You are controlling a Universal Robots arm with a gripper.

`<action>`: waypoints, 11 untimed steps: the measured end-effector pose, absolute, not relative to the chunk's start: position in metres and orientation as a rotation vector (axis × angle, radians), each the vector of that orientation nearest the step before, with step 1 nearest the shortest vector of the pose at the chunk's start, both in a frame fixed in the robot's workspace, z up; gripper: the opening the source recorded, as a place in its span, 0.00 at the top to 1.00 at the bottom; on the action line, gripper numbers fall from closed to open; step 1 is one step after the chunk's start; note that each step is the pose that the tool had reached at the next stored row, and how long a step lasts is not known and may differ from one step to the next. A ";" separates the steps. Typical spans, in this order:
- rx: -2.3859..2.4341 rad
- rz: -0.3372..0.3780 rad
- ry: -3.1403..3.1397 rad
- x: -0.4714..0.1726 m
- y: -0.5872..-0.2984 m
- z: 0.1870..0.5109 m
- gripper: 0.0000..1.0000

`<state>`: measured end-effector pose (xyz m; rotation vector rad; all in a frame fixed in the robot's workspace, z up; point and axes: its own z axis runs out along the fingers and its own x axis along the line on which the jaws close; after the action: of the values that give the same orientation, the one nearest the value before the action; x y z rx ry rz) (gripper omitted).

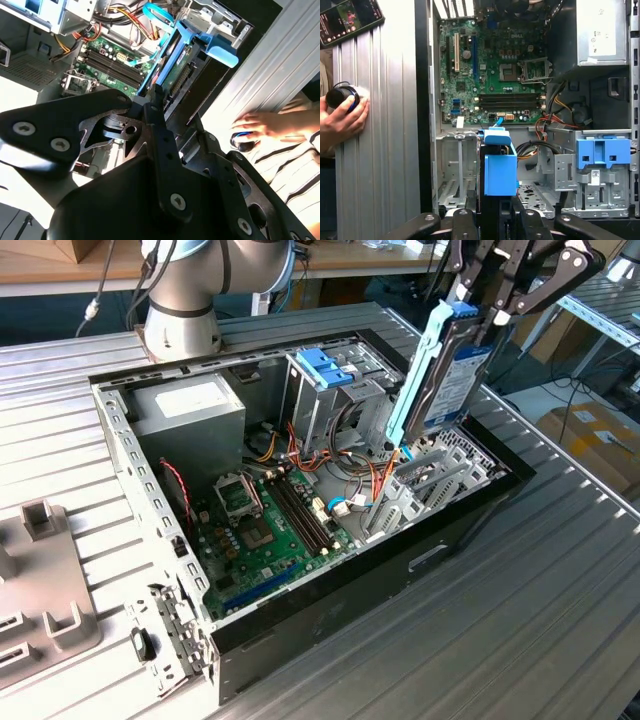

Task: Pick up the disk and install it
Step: 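Pick up the disk, then insert the disk into the insertion slot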

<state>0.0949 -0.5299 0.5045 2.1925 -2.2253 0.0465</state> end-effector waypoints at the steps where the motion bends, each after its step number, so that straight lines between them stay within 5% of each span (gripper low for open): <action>1: 2.194 0.049 -2.226 0.095 -0.530 0.504 0.65; 11: 2.190 0.050 -2.230 0.099 -0.545 0.498 0.65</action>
<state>0.0990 -0.5455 0.4985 2.1904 -2.2301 0.0499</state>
